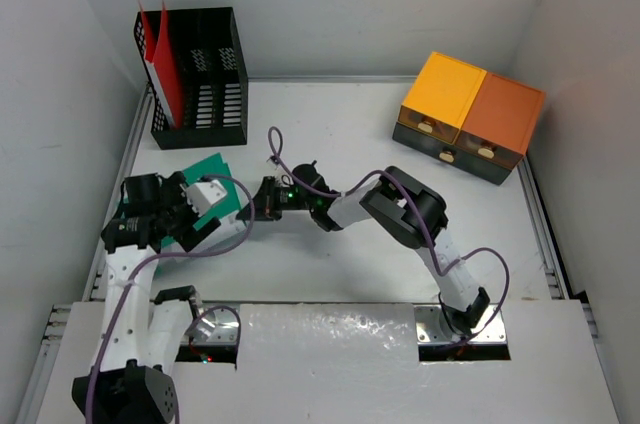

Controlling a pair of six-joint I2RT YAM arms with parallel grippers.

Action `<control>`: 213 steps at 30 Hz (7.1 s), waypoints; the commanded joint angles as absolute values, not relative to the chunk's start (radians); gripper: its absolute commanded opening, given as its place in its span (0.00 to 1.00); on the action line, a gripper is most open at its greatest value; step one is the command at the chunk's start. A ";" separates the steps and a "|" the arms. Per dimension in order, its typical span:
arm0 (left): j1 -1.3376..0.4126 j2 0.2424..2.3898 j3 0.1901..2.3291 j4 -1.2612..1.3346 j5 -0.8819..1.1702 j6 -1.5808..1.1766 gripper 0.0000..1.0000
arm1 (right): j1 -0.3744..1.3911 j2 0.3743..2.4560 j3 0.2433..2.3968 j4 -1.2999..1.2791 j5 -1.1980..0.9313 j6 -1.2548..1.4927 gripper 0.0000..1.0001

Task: Organize the desk

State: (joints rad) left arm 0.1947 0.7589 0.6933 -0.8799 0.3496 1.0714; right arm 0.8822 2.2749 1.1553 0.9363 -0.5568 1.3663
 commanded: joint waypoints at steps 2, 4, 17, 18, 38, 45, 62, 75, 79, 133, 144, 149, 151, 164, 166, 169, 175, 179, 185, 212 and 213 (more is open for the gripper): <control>0.170 0.747 0.633 -0.867 0.307 1.200 1.00 | 0.893 2.201 1.204 1.029 -0.508 1.460 0.00; 0.163 0.744 0.591 -0.824 0.305 1.207 1.00 | 0.893 2.204 1.204 1.057 -0.492 1.486 0.00; 0.161 0.718 0.453 -0.726 0.301 1.198 1.00 | 0.911 2.189 1.259 0.951 -0.396 1.488 0.00; 0.161 0.718 0.410 -0.691 0.261 1.189 1.00 | 0.913 2.187 1.259 0.948 -0.390 1.488 0.00; 0.155 0.666 0.240 -0.349 0.167 1.065 0.26 | 0.936 2.201 1.242 0.988 -0.380 1.537 0.00; 0.153 0.670 0.457 -0.623 0.225 0.991 0.00 | 0.891 2.117 1.204 0.976 -0.477 1.395 0.59; 0.160 0.845 1.080 -0.603 0.339 0.510 0.00 | 0.681 1.431 0.632 0.684 -0.134 0.940 0.99; 0.161 0.942 1.154 0.040 0.255 -0.007 0.00 | 0.669 1.155 0.503 0.566 0.038 0.804 0.99; 0.161 1.037 1.146 0.191 0.155 -0.112 0.00 | 0.667 1.103 0.500 0.512 0.084 0.767 0.99; 0.149 1.871 1.229 1.121 0.104 0.072 0.00 | 0.669 1.203 0.666 0.305 0.218 0.693 0.99; 0.150 1.957 1.212 1.091 0.127 0.046 0.00 | 0.667 1.218 0.667 0.310 0.218 0.693 0.99; 0.150 1.999 1.190 1.095 0.123 0.022 0.00 | 0.667 1.229 0.675 0.311 0.206 0.695 0.99; 0.150 2.011 1.207 1.050 0.115 0.012 0.03 | 0.669 1.230 0.675 0.308 0.206 0.693 0.99; 0.147 1.683 1.374 0.487 0.061 0.069 0.83 | 0.669 1.194 0.641 0.347 0.126 0.701 0.99; 0.147 1.604 1.428 0.303 0.051 0.074 0.89 | 0.667 1.183 0.644 0.304 0.095 0.693 0.99; 0.147 1.481 1.525 0.047 0.113 0.123 0.94 | 0.669 1.155 0.652 0.184 0.077 0.663 0.99; 0.146 1.200 1.499 -0.552 0.400 0.432 0.97 | 0.667 0.941 0.528 0.023 0.133 0.638 0.99; 0.146 0.993 1.191 -0.738 0.384 0.668 0.97 | 0.667 0.757 0.427 -0.113 0.262 0.640 0.99; 0.147 0.669 0.642 -0.729 0.284 0.842 0.97 | 0.669 0.474 0.350 -0.325 0.351 0.630 0.99; 0.166 0.592 0.400 -0.587 0.405 0.854 0.98 | 0.669 0.103 0.267 -0.629 0.543 0.698 0.99; 0.166 0.592 0.400 -0.588 0.408 0.857 0.98 | 0.667 0.097 0.265 -0.629 0.543 0.699 0.99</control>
